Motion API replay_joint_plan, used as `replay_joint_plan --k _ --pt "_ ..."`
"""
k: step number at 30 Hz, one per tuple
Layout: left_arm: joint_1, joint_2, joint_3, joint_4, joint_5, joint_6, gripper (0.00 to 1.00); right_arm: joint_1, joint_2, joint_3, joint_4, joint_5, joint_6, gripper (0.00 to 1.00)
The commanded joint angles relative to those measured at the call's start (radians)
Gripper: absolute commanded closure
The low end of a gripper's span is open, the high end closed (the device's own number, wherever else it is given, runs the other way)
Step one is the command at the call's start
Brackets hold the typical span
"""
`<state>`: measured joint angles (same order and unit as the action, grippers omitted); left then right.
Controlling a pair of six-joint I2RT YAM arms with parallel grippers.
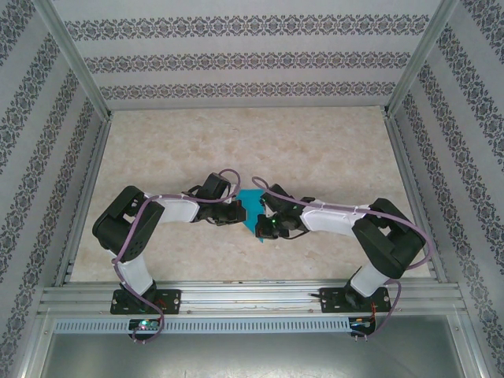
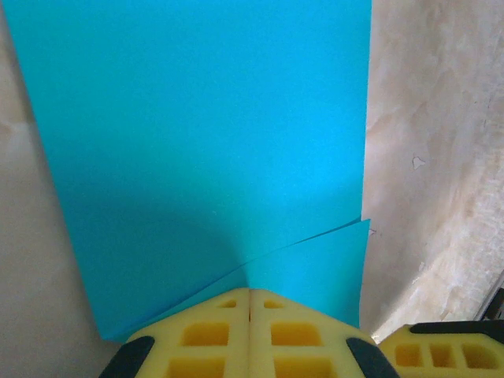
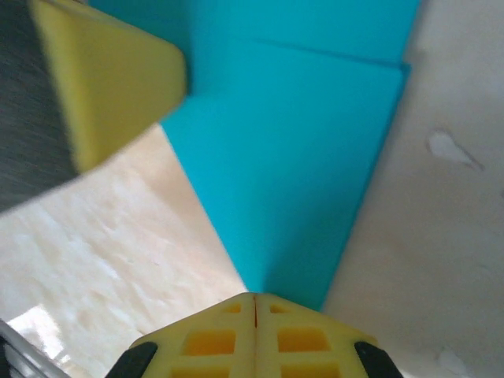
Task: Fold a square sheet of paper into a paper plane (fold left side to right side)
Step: Third fold the triangle at the center of the table.
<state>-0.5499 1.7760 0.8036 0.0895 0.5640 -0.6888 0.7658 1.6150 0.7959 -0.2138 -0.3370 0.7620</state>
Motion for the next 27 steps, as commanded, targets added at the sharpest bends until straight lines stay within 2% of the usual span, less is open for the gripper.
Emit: replay_joint_plan --k 1,8,16,27 --pt "-0.003 0.033 -0.015 -0.073 -0.092 -0.005 1.00 0.014 0.033 0.059 0.020 0.007 0.023 1.00" --pt "-0.002 0.036 -0.017 -0.070 -0.089 -0.011 1.00 0.015 0.116 0.122 0.036 0.012 0.021 1.00" --pt "-0.002 0.037 -0.015 -0.074 -0.095 -0.014 1.00 0.013 0.152 0.110 0.025 0.003 0.020 1.00" --pt "-0.002 0.040 -0.005 -0.092 -0.108 0.001 1.00 0.023 0.043 -0.044 0.002 0.018 0.064 1.00"
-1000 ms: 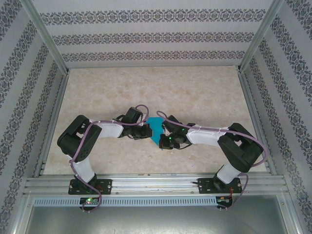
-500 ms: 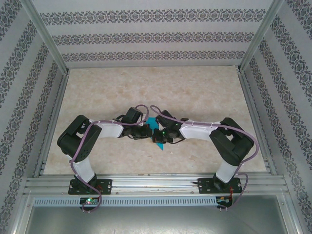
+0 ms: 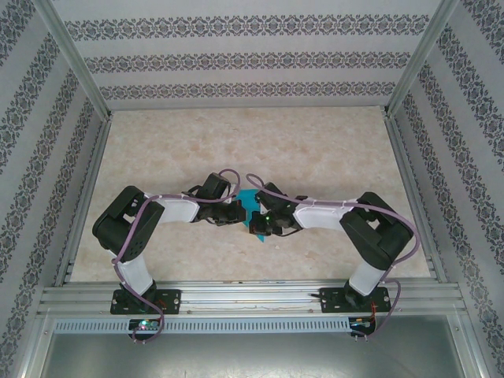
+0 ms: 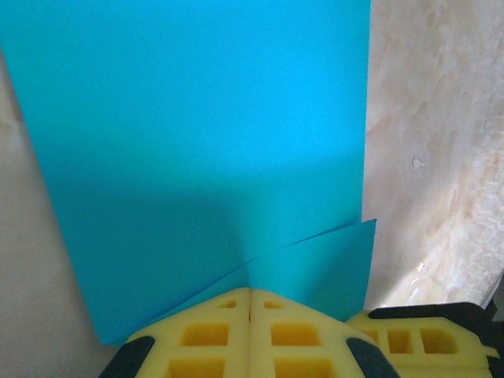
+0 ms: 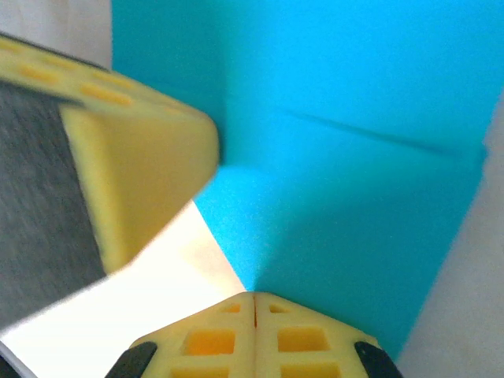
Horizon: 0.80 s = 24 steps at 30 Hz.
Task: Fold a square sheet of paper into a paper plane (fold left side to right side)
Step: Third fold the triangle at the center of the table.
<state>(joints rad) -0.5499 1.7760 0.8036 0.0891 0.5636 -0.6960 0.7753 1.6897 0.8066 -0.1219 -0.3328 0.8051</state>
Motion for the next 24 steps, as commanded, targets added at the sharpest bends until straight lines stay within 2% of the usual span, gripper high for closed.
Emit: replay_joint_plan --k 1,10,16,20,24 --pt "-0.002 0.042 -0.005 -0.092 -0.108 0.011 1.00 0.013 -0.046 -0.067 -0.095 0.018 0.024 1.00" --pt "-0.003 0.040 -0.001 -0.086 -0.101 0.004 1.00 0.010 -0.149 -0.151 -0.150 0.023 0.031 1.00" --pt "-0.005 0.027 0.007 -0.029 -0.059 -0.048 0.98 -0.031 -0.240 -0.146 -0.180 0.017 -0.028 0.99" --pt "-0.007 -0.011 0.023 -0.001 -0.038 -0.077 0.91 -0.097 -0.307 -0.128 -0.174 0.011 -0.113 0.83" --pt "-0.007 -0.078 0.034 0.014 -0.045 -0.081 0.77 -0.159 -0.340 -0.121 -0.124 0.010 -0.209 0.63"
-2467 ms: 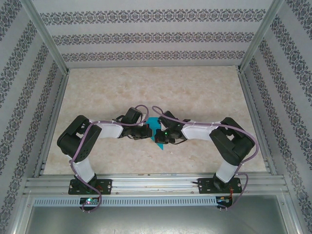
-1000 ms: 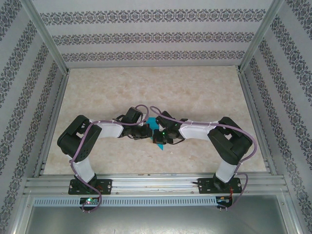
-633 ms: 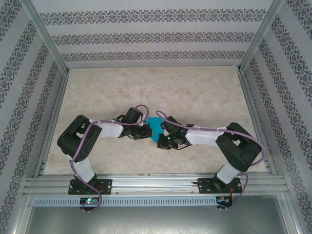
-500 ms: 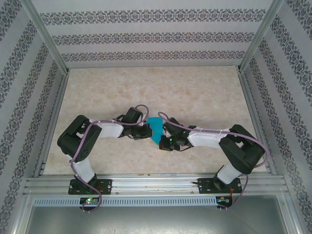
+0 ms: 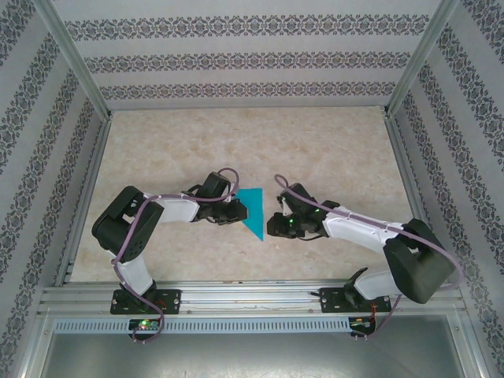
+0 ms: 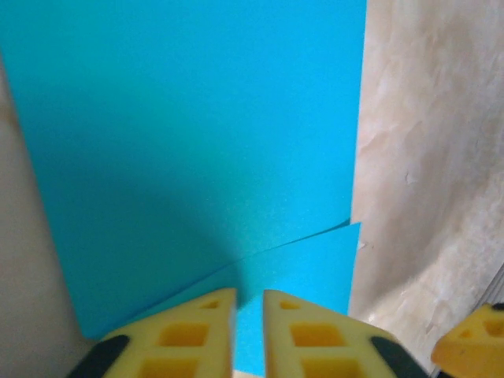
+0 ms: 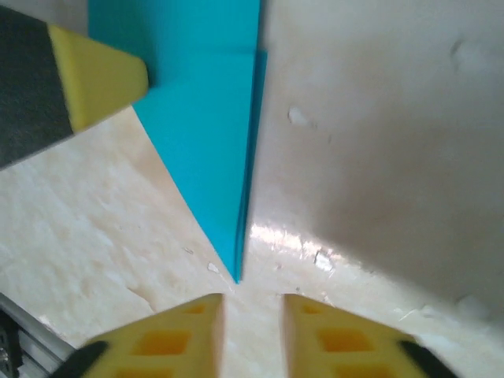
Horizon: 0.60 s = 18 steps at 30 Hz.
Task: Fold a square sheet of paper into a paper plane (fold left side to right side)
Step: Third fold the triangle at the center of the table.
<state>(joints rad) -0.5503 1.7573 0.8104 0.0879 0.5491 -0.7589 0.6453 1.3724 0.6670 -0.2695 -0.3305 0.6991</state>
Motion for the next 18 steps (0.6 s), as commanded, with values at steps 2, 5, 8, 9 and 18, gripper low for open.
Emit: replay_joint_plan --k 2,5,8,9,18 --pt "-0.004 -0.100 0.028 0.003 -0.060 -0.007 0.69 -0.042 -0.027 0.022 0.055 0.011 -0.146 0.53" --pt "0.007 -0.168 0.018 -0.038 -0.130 0.024 0.59 -0.046 -0.013 0.022 0.115 0.004 -0.201 0.40" --pt "0.030 -0.231 -0.012 -0.076 -0.194 0.040 0.53 -0.047 0.026 0.019 0.189 -0.049 -0.243 0.35" --pt "0.042 -0.249 -0.028 -0.077 -0.200 0.039 0.52 -0.047 0.043 0.019 0.216 -0.070 -0.254 0.34" --pt "0.123 -0.303 -0.125 -0.032 -0.144 0.002 0.46 -0.048 0.197 0.048 0.371 -0.161 -0.264 0.40"
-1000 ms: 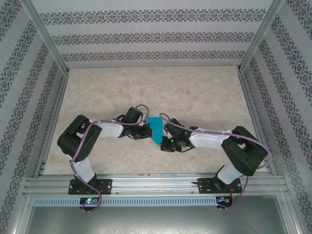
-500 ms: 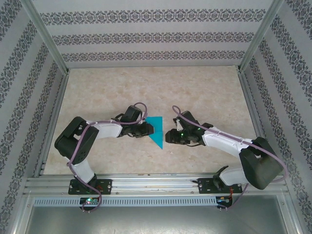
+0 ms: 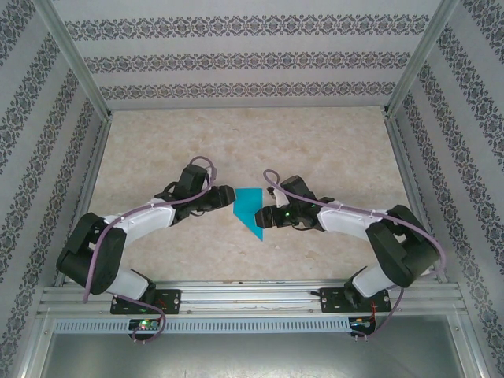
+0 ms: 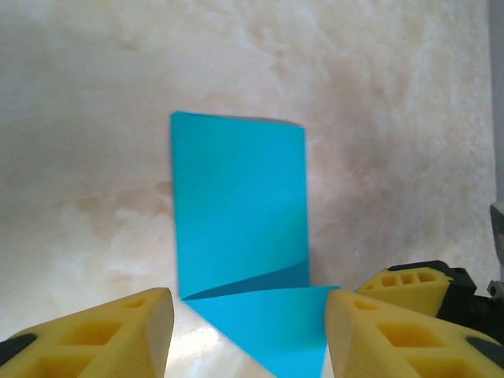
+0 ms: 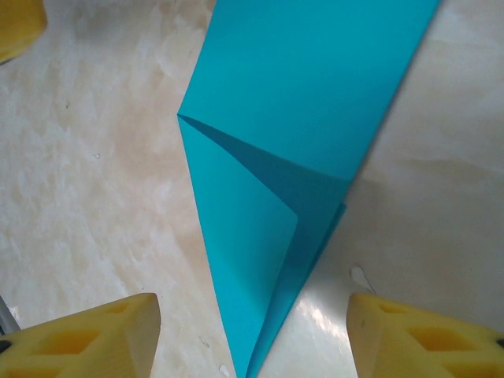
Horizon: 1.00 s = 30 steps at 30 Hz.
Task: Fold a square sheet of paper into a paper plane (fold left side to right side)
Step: Third fold the triangle at the center of the table, then fourth fold the wing at the center of the table.
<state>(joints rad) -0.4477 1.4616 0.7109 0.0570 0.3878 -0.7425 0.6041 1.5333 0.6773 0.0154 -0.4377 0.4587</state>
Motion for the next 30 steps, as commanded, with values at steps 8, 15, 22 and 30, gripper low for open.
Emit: replay_joint_plan --k 8,15,22,30 --pt "0.045 0.057 -0.019 0.047 0.089 -0.025 0.45 -0.009 0.130 0.075 0.113 -0.071 -0.014 0.56" --pt "0.047 0.095 -0.015 0.090 0.116 -0.040 0.44 -0.023 0.112 0.084 0.075 -0.055 -0.024 0.87" --pt "0.047 0.146 0.011 0.145 0.180 -0.056 0.44 -0.047 0.028 0.034 0.078 -0.048 -0.032 1.00" --pt "0.038 0.235 0.063 0.197 0.251 -0.078 0.44 -0.070 -0.037 -0.016 0.102 -0.058 -0.014 1.00"
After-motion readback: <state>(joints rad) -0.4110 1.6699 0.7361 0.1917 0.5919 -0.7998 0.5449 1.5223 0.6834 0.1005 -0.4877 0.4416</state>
